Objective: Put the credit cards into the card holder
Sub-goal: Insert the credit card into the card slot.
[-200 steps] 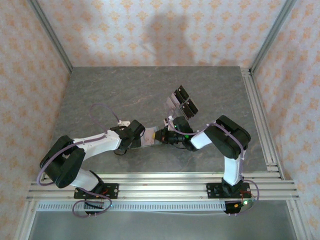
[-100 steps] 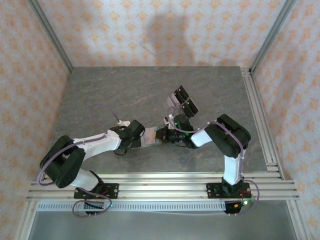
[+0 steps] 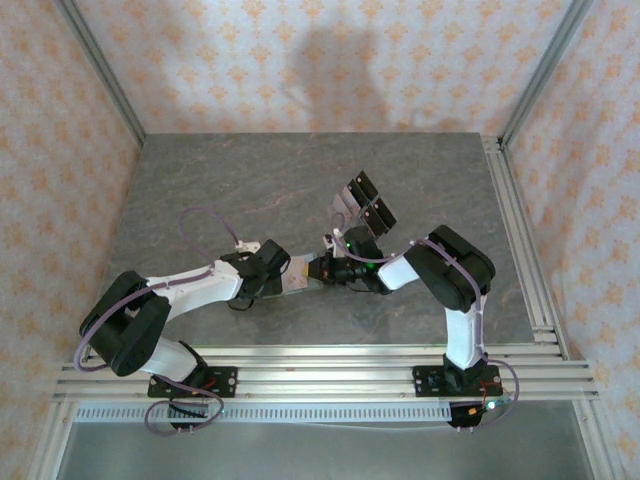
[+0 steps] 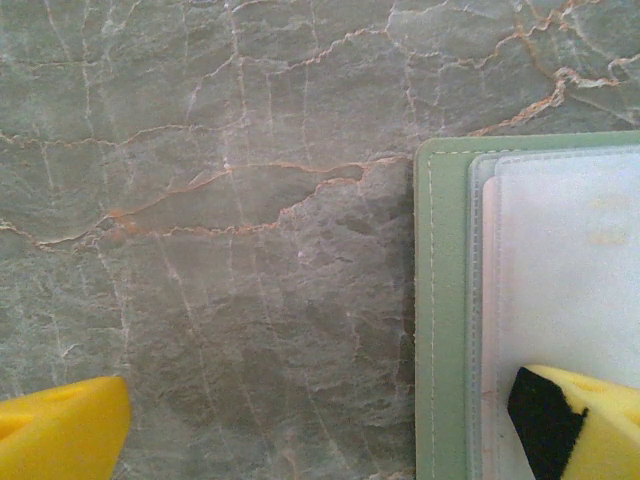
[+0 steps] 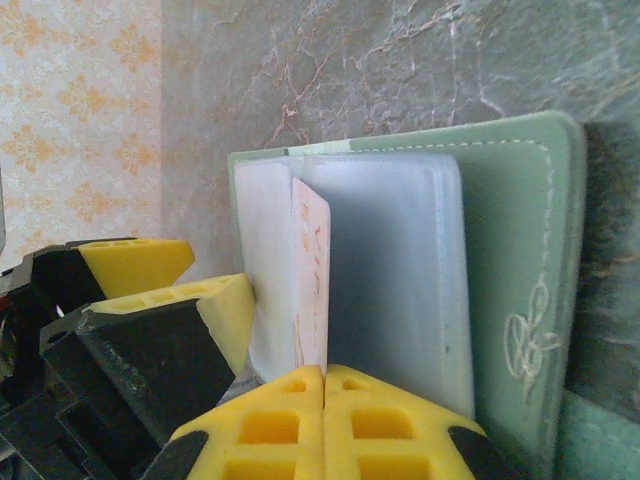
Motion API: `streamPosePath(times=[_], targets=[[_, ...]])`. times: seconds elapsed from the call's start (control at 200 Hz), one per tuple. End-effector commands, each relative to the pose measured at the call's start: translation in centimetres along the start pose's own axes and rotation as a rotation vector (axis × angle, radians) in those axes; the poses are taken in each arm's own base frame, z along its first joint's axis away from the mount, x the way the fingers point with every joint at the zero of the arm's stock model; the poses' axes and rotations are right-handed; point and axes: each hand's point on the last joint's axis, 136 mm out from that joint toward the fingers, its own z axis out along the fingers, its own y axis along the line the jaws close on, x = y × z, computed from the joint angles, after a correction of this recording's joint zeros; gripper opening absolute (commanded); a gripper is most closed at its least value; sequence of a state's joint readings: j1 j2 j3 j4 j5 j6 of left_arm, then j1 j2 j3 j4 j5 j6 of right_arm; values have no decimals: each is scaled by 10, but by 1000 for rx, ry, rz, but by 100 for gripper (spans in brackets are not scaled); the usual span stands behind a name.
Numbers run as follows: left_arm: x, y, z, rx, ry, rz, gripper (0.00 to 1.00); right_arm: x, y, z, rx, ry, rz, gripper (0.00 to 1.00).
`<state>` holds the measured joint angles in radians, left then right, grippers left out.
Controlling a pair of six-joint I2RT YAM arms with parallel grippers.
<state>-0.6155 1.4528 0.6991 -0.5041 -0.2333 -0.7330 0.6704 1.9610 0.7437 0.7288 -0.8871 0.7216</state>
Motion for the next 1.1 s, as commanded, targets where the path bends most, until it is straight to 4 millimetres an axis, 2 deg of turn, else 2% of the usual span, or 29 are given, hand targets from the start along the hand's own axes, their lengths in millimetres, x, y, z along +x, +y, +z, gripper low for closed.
streamPosePath(times=[0.0, 1.096], targets=[[13, 17, 8, -77, 24, 25, 100, 0, -5, 3, 9, 20, -11, 0], [13, 17, 7, -71, 24, 23, 100, 12, -10, 26, 87, 160, -35, 0]])
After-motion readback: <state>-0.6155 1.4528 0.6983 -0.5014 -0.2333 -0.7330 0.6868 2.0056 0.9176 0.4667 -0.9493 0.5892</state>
